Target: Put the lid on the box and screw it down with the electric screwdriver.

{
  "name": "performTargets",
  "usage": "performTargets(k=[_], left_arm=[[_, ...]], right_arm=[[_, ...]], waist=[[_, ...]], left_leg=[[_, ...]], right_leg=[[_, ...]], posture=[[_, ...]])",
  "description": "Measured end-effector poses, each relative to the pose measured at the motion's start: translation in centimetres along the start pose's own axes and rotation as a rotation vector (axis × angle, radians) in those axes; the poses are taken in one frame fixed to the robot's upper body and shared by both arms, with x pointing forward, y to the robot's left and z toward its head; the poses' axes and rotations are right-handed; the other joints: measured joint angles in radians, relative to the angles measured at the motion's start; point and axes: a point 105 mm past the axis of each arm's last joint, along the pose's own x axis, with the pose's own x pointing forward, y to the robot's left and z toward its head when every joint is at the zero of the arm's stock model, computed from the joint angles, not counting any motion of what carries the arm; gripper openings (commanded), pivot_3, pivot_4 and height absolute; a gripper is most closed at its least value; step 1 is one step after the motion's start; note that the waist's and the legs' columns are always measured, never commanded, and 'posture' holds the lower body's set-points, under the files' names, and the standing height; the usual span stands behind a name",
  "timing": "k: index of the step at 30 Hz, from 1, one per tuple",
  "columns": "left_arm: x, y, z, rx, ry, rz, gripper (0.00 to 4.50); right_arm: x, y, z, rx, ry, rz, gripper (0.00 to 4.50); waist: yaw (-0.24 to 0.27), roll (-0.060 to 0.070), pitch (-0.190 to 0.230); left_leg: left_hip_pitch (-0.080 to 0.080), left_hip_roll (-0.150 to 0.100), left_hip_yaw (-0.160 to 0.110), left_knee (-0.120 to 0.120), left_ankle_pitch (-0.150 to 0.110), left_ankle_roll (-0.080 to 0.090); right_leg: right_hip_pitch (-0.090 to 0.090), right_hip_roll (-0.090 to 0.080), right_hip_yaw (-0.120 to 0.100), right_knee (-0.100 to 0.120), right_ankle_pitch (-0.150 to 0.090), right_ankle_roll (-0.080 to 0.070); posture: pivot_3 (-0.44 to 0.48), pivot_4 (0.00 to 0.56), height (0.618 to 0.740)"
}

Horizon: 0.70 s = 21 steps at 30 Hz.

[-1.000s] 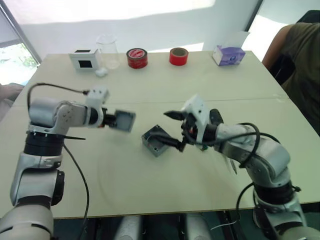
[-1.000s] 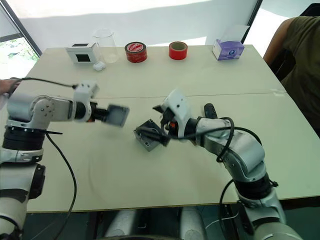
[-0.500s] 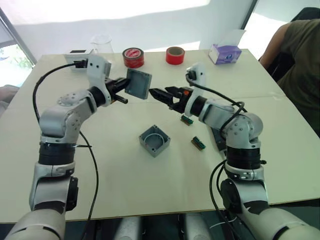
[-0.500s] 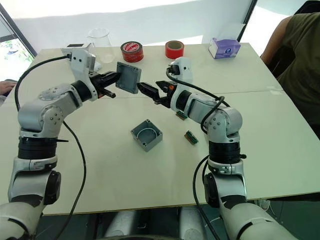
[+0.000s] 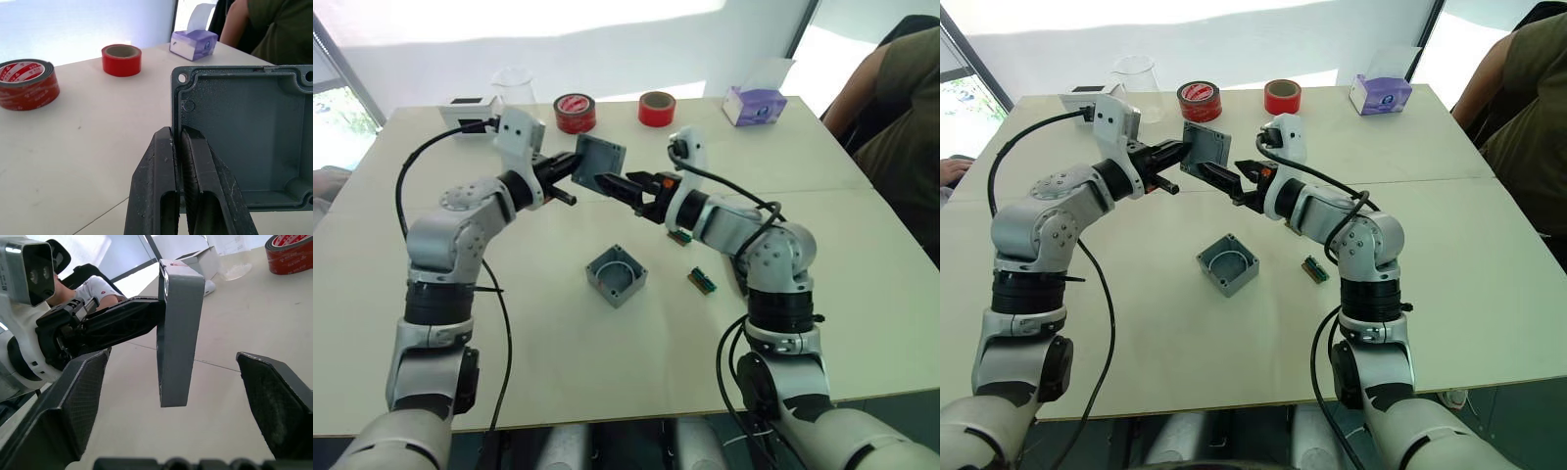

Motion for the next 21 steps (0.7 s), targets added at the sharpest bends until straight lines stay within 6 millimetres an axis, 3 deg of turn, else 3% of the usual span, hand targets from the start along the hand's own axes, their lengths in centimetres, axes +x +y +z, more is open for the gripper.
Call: performTargets(k=[8,16,19,21], left_arm=[[-0.26,0.13,-0.81,-0.012,0.017,0.010,0.00],[-0.29,0.06,-0.68,-0.008,0.016,0.018,0.00],[-0.36,0.09,-0.64,-0.021,0.014,0.016,0.83],[-0.57,0.33,-0.32,-0.035,-0.003,0.020,1.65]], right_arm=[[-0.08,-0.19,0.11,0.021,-0.014,-0.013,0.12],[-0.07,-0.16,0.14,0.027,-0.017,-0.013,0.13],[-0.04,-0.10,0.07,0.031,-0.015,-0.011,0.13],[-0.07,-0.14,-0.15,0.038,-0.010,-0.010,0.13]], waist=[[0.001,0.000,0.000],[0.001,0.000,0.000],[0.000,0.000,0.000],[0.000,0.000,0.000]], left_leg=[[0.000,0.000,0.000,0.000,0.000,0.000],[0.000,0.000,0.000,0.000,0.000,0.000],[0.000,0.000,0.000,0.000,0.000,0.000],[0.000,0.000,0.000,0.000,0.000,0.000]], right_leg=[[0.000,0.000,0.000,0.000,0.000,0.000],[0.000,0.000,0.000,0.000,0.000,0.000],[0.000,0.000,0.000,0.000,0.000,0.000],[0.000,0.000,0.000,0.000,0.000,0.000]], posture=[[0.000,0.150,0.740],[0.000,0.150,0.740],[0.000,0.150,0.740],[0.000,0.150,0.740]])
